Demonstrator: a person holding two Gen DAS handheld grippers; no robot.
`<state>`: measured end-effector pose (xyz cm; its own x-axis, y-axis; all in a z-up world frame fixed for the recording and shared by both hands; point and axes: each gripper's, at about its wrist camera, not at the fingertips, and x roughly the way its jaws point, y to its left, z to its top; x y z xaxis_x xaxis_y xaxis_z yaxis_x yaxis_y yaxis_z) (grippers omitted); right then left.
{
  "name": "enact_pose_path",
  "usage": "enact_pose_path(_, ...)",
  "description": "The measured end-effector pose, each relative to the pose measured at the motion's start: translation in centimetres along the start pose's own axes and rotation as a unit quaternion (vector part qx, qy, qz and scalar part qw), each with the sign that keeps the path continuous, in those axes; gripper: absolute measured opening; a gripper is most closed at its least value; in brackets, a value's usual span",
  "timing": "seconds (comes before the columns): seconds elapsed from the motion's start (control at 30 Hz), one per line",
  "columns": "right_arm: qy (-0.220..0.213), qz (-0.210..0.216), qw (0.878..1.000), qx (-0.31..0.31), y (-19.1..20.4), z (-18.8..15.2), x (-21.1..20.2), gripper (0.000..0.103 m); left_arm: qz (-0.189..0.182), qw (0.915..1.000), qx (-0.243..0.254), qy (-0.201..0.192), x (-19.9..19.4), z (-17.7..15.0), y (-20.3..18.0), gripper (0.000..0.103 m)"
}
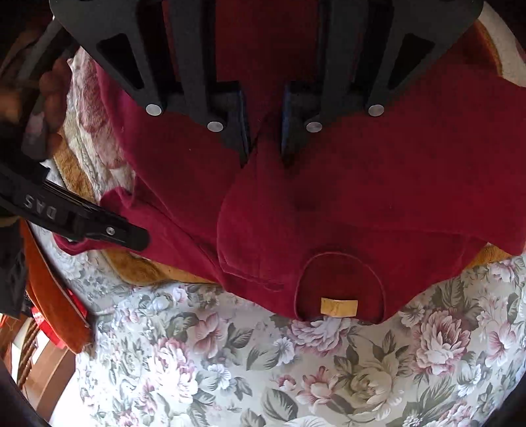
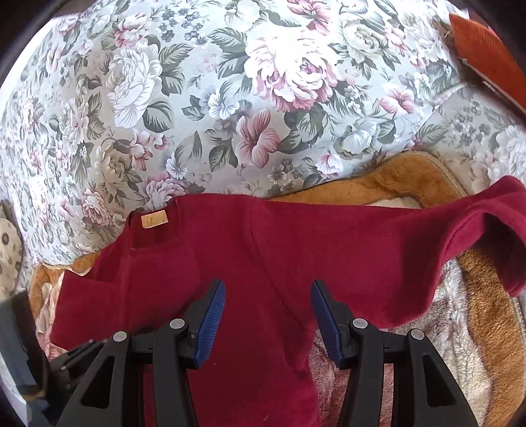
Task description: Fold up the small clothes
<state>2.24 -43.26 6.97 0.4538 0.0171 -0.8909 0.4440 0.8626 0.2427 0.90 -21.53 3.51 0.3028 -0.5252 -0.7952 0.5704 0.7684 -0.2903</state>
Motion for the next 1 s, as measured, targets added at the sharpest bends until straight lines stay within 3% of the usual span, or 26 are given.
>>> enact_pose_path(0.1,-0.004,0.019,1.0,0.003,0.6,0.1,0.4,0.052,-0.006,0.9995,0.016,-0.028,-4.9,0.1,0.3,0.048)
enact_pose_path(0.13,-0.003,0.022,1.0,-0.002,1.2,0.1,0.7,0.052,-0.001,0.9988,0.017,-0.047,-6.9,0.0,0.8,0.064)
enact_pose_path(0.17,0.003,0.024,1.0,-0.01,1.7,0.1,1.1,0.054,0.007,0.9978,0.017,-0.063,-8.5,-0.1,1.4,0.071)
enact_pose_path(0.23,0.015,0.035,0.999,-0.023,2.8,-0.1,2.1,0.055,0.024,0.996,0.01,-0.085,-10.8,-0.2,2.9,0.071)
enact_pose_path(0.33,0.045,0.035,0.998,-0.029,3.8,-0.3,3.6,0.055,0.081,0.9905,-0.009,-0.111,-13.3,-1.0,6.1,0.071)
enact_pose_path(0.43,0.039,0.017,0.998,-0.038,4.1,-0.7,3.9,0.055,0.12,0.9867,-0.038,-0.103,-13.3,-1.9,9.7,0.071)
enact_pose_path(0.53,0.061,-0.031,0.993,-0.093,4.9,-1.6,5.0,0.055,0.105,0.9891,-0.078,-0.068,-11.8,-2.7,12.5,0.071)
enact_pose_path(0.63,0.064,-0.055,0.988,-0.131,5.0,-2.9,5.6,0.055,0.104,0.99,-0.083,-0.048,-10.2,-3.5,13.2,0.071)
enact_pose_path(0.83,0.051,-0.035,0.989,-0.137,4.1,-4.4,4.8,0.054,0.095,0.992,-0.083,-0.004,-7.5,-5.2,12.9,0.071)
enact_pose_path(0.93,0.03,-0.029,0.985,-0.169,4.5,-5.4,4.4,0.032,0.097,0.9918,-0.083,0.002,-7.3,-5.8,12.9,0.071)
enact_pose_path(0.97,0.022,-0.03,0.984,-0.175,4.6,-5.5,4.1,0.017,0.096,0.9917,-0.086,0.0,-7.6,-5.8,13.0,0.071)
enact_pose_path(1.0,0.015,-0.026,0.984,-0.173,4.5,-5.3,3.9,0.012,0.098,0.9913,-0.088,-0.004,-8.1,-5.7,13.0,0.071)
